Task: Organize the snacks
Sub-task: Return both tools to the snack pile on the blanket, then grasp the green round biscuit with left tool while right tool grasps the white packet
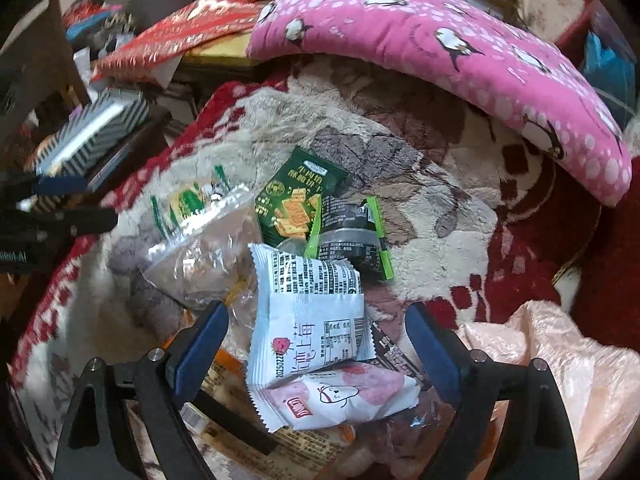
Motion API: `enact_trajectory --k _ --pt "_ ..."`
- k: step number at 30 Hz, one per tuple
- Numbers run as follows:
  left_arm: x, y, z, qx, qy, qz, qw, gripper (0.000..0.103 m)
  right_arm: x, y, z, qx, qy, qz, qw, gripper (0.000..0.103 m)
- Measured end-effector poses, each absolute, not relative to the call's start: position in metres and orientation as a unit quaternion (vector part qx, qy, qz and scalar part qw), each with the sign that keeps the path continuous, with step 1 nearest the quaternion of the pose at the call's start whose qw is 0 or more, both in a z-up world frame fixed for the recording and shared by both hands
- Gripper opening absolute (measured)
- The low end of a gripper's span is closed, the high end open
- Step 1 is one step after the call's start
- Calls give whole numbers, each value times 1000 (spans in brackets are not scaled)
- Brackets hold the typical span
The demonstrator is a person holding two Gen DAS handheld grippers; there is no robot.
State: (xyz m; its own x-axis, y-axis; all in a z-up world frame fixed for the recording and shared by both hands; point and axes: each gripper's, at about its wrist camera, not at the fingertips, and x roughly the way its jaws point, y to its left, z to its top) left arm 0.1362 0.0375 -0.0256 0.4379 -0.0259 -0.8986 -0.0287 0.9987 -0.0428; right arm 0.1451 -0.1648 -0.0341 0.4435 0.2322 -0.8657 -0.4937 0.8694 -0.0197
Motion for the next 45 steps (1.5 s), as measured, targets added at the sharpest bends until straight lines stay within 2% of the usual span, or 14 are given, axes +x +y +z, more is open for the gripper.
enact_trajectory --k 5,16,20,23,29,32,37,45 --pt "121 41 -9 -44 534 22 844 86 146 -167 -29 -105 486 210 842 92" --pt "82 45 59 -77 495 20 865 86 155 -203 47 38 453 188 871 92" --pt "71 37 65 -31 496 21 868 86 158 -227 57 87 447 162 875 92" --pt "70 41 75 -44 490 14 871 86 173 -260 82 123 436 124 883 92" --pt "80 41 91 -55 467 3 883 89 176 -291 118 120 399 96 904 94" --pt "87 37 76 -71 470 -9 880 91 160 -272 101 99 407 138 897 100" --pt "108 21 36 -57 499 -28 864 91 153 -228 29 73 478 184 856 100" --pt "140 33 6 -73 515 -32 854 91 180 -200 -18 65 530 222 816 100"
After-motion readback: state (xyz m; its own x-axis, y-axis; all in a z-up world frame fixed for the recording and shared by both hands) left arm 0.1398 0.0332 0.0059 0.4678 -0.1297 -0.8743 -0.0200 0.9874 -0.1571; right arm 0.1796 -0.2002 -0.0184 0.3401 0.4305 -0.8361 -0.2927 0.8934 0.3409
